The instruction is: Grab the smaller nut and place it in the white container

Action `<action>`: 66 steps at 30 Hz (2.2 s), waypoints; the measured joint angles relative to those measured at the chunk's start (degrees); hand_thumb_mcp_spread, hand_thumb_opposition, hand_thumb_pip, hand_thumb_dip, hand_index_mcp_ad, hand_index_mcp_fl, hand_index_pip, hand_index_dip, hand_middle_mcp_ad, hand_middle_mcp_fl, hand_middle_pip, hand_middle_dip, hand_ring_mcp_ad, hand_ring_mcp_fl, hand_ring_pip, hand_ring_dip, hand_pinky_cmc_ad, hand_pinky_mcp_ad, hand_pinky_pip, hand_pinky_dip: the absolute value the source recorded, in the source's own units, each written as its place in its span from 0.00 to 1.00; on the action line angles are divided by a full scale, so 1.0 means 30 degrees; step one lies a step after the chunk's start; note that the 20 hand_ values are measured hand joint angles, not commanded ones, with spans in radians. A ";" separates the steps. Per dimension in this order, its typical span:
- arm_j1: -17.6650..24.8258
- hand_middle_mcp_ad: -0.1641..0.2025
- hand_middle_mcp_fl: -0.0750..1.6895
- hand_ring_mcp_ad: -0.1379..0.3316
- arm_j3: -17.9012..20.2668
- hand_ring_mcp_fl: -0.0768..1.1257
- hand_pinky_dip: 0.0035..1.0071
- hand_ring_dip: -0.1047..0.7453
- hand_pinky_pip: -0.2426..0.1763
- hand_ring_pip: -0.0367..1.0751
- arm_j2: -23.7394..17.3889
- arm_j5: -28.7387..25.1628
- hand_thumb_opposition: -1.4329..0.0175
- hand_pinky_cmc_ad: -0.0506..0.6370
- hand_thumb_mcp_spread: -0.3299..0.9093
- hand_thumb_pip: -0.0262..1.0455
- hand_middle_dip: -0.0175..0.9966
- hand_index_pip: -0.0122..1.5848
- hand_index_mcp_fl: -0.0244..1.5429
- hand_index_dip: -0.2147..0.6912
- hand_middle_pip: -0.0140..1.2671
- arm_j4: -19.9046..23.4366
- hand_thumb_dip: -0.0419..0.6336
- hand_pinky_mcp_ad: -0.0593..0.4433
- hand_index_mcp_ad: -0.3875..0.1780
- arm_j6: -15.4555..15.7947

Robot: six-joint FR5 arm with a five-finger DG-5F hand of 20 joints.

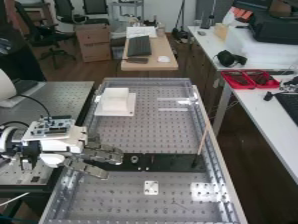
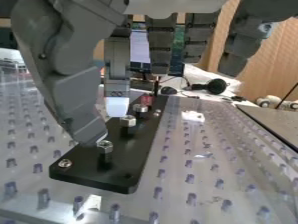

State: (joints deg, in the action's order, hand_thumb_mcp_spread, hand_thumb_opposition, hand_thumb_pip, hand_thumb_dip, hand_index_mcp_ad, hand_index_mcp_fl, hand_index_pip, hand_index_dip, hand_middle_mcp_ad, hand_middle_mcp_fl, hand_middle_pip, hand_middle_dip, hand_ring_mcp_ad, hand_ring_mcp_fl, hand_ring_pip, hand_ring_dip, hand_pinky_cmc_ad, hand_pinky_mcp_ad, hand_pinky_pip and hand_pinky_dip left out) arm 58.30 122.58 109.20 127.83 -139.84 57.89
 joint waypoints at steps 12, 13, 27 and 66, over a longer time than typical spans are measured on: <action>-0.0067 0.65 0.10 0.57 0.0081 0.07 0.19 0.19 0.52 0.11 0.0268 -0.0026 0.41 0.59 0.63 0.59 0.22 0.98 0.03 0.55 0.12 0.0653 0.42 0.67 0.38 -0.0547; -0.0072 0.65 0.10 0.56 0.0050 0.07 0.19 0.19 0.52 0.11 0.0334 -0.0014 0.41 0.59 0.64 0.59 0.22 0.98 0.03 0.55 0.12 0.0638 0.42 0.67 0.39 -0.0584; -0.0204 0.65 0.10 0.57 -0.0107 0.07 0.19 0.19 0.55 0.11 0.0902 0.0179 0.41 0.59 0.65 0.59 0.22 0.98 0.03 0.55 0.12 0.1104 0.42 0.67 0.40 -0.1387; -0.0245 0.65 0.11 0.56 -0.0735 0.07 0.19 0.19 0.55 0.11 0.1152 0.0662 0.41 0.58 0.65 0.59 0.22 0.97 0.08 0.53 0.12 -0.0149 0.42 0.67 0.40 -0.0324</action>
State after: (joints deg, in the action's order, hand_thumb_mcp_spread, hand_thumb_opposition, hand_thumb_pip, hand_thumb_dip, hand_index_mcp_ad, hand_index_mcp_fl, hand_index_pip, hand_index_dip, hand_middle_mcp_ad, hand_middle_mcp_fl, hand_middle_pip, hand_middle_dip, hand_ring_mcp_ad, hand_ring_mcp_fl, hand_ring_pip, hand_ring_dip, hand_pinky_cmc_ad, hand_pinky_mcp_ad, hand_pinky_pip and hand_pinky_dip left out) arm 57.57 120.37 112.66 129.81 -140.28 56.91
